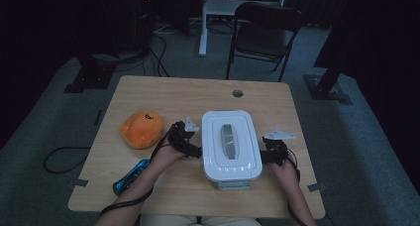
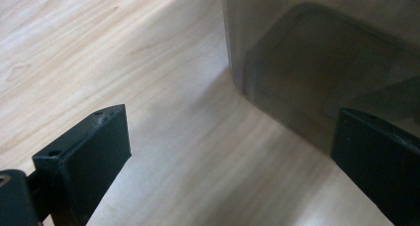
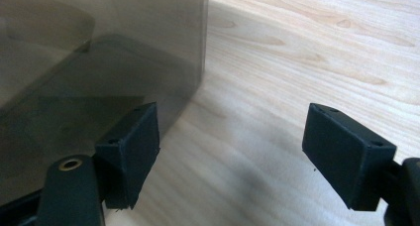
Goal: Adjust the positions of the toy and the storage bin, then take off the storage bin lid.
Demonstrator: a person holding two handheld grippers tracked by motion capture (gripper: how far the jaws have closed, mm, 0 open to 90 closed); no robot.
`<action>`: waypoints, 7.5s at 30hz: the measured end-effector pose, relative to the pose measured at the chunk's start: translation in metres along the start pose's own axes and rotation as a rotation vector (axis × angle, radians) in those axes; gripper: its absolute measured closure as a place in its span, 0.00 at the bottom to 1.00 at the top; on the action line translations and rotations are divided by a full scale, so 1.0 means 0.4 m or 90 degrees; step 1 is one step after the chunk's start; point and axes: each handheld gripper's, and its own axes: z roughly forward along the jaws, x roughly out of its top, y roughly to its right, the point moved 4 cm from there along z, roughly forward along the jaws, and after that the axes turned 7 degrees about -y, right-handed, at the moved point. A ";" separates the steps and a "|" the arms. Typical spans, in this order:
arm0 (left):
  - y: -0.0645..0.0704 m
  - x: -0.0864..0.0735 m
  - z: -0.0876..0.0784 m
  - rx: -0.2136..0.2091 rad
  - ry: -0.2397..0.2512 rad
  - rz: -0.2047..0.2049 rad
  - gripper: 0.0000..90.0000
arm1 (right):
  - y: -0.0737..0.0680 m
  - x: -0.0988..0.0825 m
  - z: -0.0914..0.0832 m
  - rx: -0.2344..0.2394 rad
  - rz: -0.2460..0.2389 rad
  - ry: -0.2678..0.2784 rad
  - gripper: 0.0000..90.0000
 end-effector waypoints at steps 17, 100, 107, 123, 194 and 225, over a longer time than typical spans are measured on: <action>0.051 -0.051 -0.023 -0.029 0.016 0.000 0.03 | -0.029 -0.038 -0.036 0.006 -0.003 -0.003 0.25; 0.100 -0.247 -0.035 -0.061 0.006 0.039 0.03 | -0.336 0.122 -0.222 0.131 -0.101 -0.016 0.64; 0.100 -0.247 -0.035 -0.061 0.006 0.039 0.03 | -0.338 0.122 -0.222 0.145 -0.090 -0.018 0.69; 0.100 -0.247 -0.035 -0.060 0.008 0.038 0.03 | -0.330 0.156 -0.280 0.199 -0.070 0.023 0.79; 0.100 -0.245 -0.034 -0.060 0.007 0.038 0.03 | 0.162 0.006 -0.094 0.060 0.170 0.048 0.81; 0.100 -0.245 -0.034 -0.060 0.007 0.038 0.03 | 0.208 -0.027 -0.028 -0.002 0.182 0.003 0.36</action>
